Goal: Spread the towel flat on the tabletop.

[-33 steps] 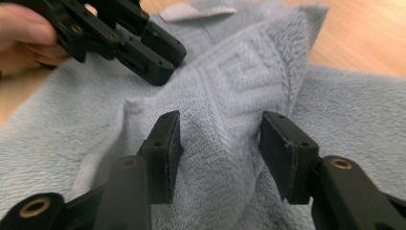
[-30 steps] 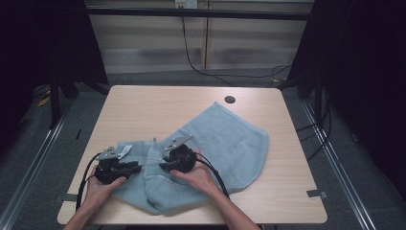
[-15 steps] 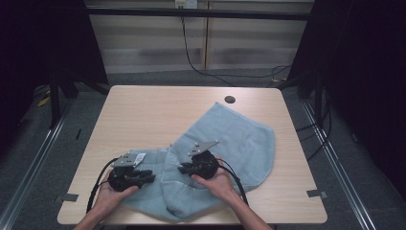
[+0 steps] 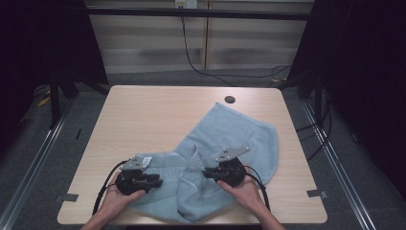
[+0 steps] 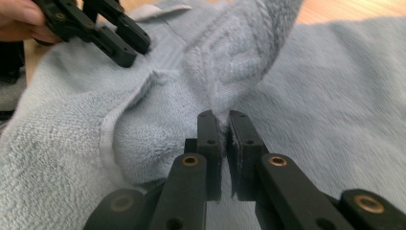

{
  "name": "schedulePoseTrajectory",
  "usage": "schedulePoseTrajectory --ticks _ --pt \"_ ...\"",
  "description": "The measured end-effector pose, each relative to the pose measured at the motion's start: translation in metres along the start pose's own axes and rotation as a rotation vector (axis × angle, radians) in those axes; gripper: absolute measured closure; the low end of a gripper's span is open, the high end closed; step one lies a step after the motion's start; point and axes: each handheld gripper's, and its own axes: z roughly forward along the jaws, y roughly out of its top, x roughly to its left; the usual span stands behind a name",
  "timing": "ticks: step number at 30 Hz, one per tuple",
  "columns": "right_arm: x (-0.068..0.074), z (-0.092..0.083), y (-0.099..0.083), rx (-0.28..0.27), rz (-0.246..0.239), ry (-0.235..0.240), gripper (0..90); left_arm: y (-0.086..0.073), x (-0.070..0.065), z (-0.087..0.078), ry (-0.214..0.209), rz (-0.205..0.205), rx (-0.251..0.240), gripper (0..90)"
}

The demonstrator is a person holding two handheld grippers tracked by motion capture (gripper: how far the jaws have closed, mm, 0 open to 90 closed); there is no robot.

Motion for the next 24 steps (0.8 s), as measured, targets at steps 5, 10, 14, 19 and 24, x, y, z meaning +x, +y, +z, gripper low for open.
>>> schedulePoseTrajectory --ticks 5,10,14,19,24 --pt "-0.007 -0.015 -0.021 0.028 0.037 -0.036 84.8 0.001 -0.008 0.003 -0.029 0.02 0.014 66.8" --pt "-0.013 -0.027 -0.038 0.044 0.066 -0.068 78.6 0.001 -0.01 -0.001 -0.019 0.03 0.023 63.1" --pt "-0.019 -0.048 -0.04 -0.001 0.087 -0.106 70.4 0.0 -0.007 -0.005 -0.013 0.027 0.013 62.6" --pt "-0.035 -0.059 -0.023 -0.074 0.117 -0.14 60.8 0.001 -0.002 -0.008 0.002 0.014 -0.003 61.2" --pt "-0.057 -0.039 -0.002 -0.099 0.154 -0.15 51.8 0.002 0.011 -0.019 0.012 -0.021 -0.047 60.9"
